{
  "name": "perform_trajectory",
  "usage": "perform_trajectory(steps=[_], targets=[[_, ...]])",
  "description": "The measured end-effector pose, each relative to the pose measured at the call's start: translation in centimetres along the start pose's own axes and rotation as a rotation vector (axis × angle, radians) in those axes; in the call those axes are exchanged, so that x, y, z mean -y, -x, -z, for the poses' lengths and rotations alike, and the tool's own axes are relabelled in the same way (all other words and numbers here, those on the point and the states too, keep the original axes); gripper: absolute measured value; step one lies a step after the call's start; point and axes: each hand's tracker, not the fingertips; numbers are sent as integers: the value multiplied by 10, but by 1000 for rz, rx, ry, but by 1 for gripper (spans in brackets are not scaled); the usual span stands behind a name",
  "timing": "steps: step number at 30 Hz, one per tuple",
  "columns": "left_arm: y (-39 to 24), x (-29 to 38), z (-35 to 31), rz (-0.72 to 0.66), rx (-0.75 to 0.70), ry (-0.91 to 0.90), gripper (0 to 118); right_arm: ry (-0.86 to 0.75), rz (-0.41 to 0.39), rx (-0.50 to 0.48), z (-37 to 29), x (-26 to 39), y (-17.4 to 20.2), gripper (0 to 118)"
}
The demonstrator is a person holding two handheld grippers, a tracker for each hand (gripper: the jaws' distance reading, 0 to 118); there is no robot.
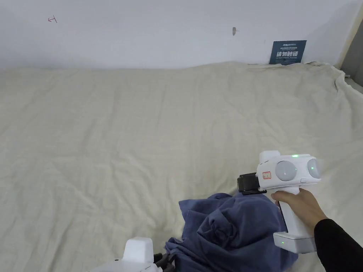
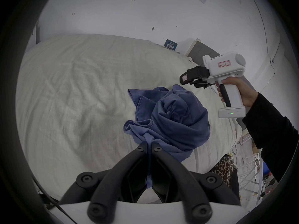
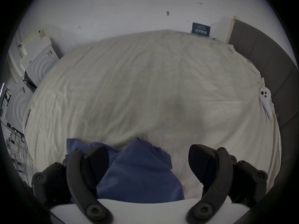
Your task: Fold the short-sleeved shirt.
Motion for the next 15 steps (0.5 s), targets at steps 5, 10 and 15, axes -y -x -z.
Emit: perform_trajectory(steps=[5, 10, 15], targets=[[2, 0, 3, -11, 6, 10, 1, 88, -30, 12, 26, 0, -2, 75], [0, -1, 3, -13, 11, 12, 1, 101, 42, -58, 28, 7, -5, 16], [1, -1, 0, -32, 25, -1, 1, 21, 17, -47, 1, 10, -6, 8]])
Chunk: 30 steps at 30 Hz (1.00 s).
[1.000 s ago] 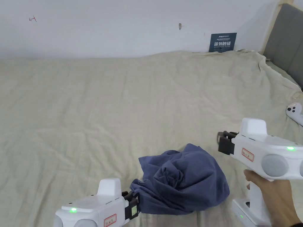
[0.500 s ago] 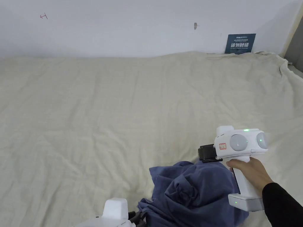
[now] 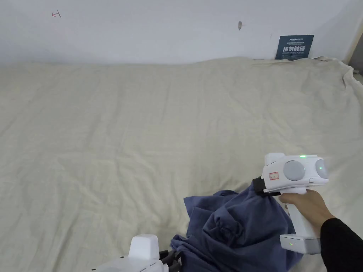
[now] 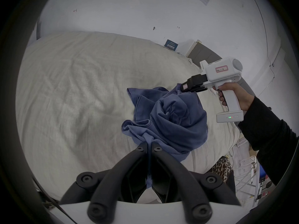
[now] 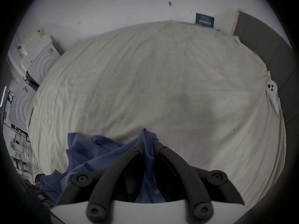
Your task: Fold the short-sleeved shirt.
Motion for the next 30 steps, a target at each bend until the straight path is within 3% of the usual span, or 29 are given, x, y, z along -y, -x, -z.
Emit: perform_trajectory(steps=[13, 24, 30], targets=[[9, -47, -51, -74, 62, -188, 1, -361, 78, -55, -158, 0, -22, 8], [46, -187, -131, -86, -45, -465, 1, -551, 151, 38, -255, -59, -43, 8], [40, -275, -154, -19, -125, -529, 1, -637, 208, 14, -284, -109, -34, 8]])
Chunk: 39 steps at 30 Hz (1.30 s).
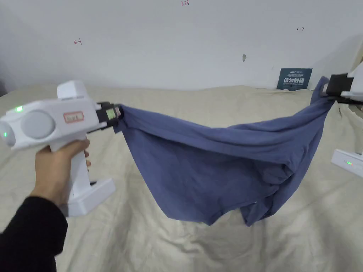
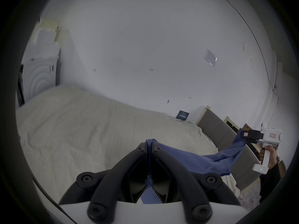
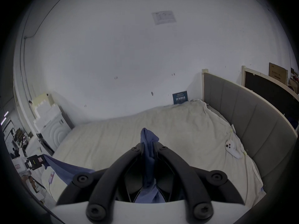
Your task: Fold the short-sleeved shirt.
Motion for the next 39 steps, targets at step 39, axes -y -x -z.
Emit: perform_trajectory(steps=[39], targets=[[85, 149, 34, 157, -213, 309, 1, 233, 6, 35, 72, 196, -14, 8]])
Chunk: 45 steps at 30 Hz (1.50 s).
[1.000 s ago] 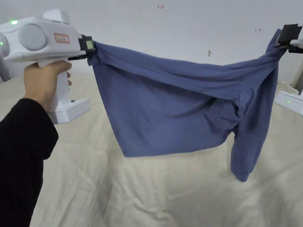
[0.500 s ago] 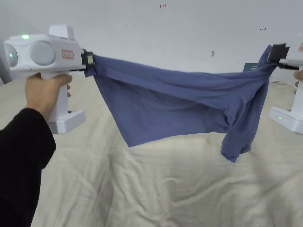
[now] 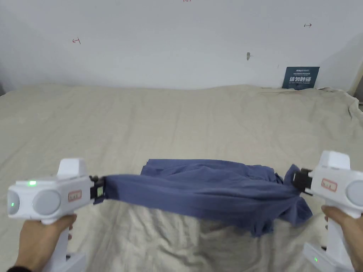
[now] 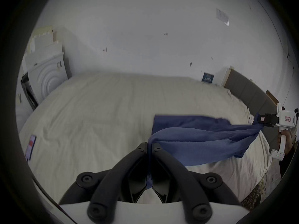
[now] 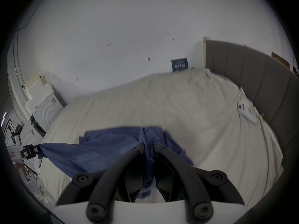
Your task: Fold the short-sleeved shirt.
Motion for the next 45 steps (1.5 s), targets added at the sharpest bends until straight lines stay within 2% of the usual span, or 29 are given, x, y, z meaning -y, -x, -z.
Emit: perform_trajectory(steps=[2, 8, 17, 22, 26, 29, 36, 37, 39, 41, 43, 44, 45], targets=[[4, 31, -6, -7, 5, 25, 1, 32, 13, -4, -1, 32, -11, 8], [17, 109, -19, -7, -10, 121, 1, 117, 8, 11, -29, 113, -8, 8], [38, 182, -63, -82, -25, 204, 1, 148, 55, 11, -88, 181, -8, 8], [37, 206, -75, -62, -38, 246, 1, 167, 60, 31, -106, 204, -9, 8], [31, 211, -61, -89, -54, 278, 1, 222, 65, 88, -91, 220, -15, 8], [24, 210, -48, -92, -67, 299, 1, 261, 23, 139, -74, 229, -19, 8], [4, 211, -26, -88, -81, 382, 1, 273, -19, 174, -70, 234, -10, 9], [1, 210, -25, -82, -94, 380, 5, 274, -22, 181, -78, 229, 1, 10], [-4, 208, -29, -66, -121, 364, 20, 267, -25, 202, -86, 222, 7, 21], [-10, 202, -34, -50, -135, 334, 64, 217, -33, 210, -100, 210, 13, 48], [-17, 193, -41, -44, -173, 301, 106, 150, -43, 210, -113, 195, 22, 82], [-21, 186, -45, -40, -184, 278, 113, 115, -52, 197, -121, 188, 26, 90], [-24, 179, -51, -34, -185, 240, 114, 82, -59, 189, -128, 179, 29, 93]])
